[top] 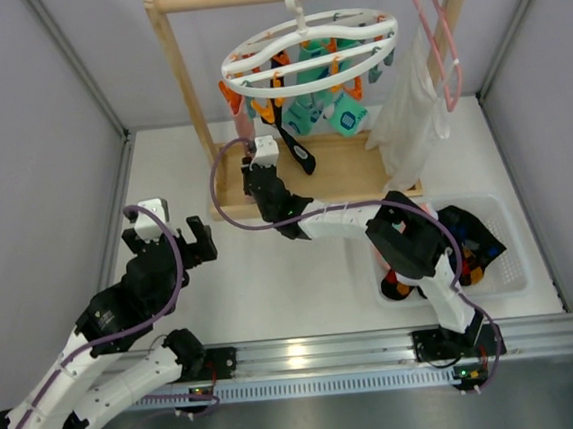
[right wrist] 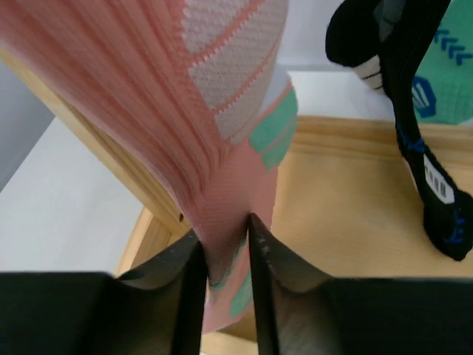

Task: Remove the socks clipped to the hanger

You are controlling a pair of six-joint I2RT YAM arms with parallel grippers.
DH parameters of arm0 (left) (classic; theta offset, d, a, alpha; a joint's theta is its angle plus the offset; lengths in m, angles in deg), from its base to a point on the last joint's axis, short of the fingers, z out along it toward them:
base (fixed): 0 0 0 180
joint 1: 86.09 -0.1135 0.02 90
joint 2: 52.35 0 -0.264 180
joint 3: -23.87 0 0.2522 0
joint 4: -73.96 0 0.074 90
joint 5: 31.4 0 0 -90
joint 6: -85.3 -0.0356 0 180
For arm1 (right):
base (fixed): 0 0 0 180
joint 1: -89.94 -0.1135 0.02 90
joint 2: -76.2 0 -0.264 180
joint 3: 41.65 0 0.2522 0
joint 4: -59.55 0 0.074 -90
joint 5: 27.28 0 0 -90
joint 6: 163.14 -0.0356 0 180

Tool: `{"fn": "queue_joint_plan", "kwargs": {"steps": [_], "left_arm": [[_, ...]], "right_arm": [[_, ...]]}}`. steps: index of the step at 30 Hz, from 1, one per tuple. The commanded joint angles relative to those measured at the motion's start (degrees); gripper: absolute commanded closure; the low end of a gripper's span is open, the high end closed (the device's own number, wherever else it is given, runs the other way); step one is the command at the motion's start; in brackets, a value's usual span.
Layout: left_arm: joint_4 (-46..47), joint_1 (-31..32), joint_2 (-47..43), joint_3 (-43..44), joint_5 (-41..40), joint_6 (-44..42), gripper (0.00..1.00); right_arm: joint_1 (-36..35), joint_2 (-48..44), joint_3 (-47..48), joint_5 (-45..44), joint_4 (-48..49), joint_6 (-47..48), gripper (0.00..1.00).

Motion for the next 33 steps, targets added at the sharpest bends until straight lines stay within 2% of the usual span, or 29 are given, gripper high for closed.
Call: {"fn": "queue_joint_plan", "kwargs": {"steps": [1, 2, 4, 9, 16, 27, 33], "left_arm": [[1.0, -0.3, -0.4, -0.2, 0.8, 0.2, 0.02], [1.0, -0.4, -0.4, -0.2, 0.8, 0.2, 0.02], [1.0, -0.5, -0.3, -0.2, 1.0, 0.2, 0.02], [0.9, -0.7, -0.3, 0.2, 1.1, 0.5, 0.02], [0.9, -1.5, -0.8, 1.4, 2.0, 1.6, 0.02], [0.9, -1.7, 1.8, 6.9, 5.3, 2.8, 0.02], [1.2, -1.7, 8.0, 12.2, 9.4, 4.6, 0.02]], "right_arm": [[0.3, -0.3, -0.9, -2.8, 10.5, 2.1, 0.79], [0.4, -0.5, -1.5, -2.6, 11.0, 2.4, 0.91], [0.5, -1.5, -3.2, -2.2, 12.1, 2.4, 1.00], [0.1, -9.0, -11.8, 3.3, 16.7, 1.4, 1.00], [-1.5, -24.9, -31.8, 11.1, 19.2, -1.7, 1.00], [-2.0, -45.2, -48.0, 21.3, 11.3, -5.7, 1.00], [-2.0, -55.9, -54.5, 23.4, 6.5, -6.6, 1.00]]}}
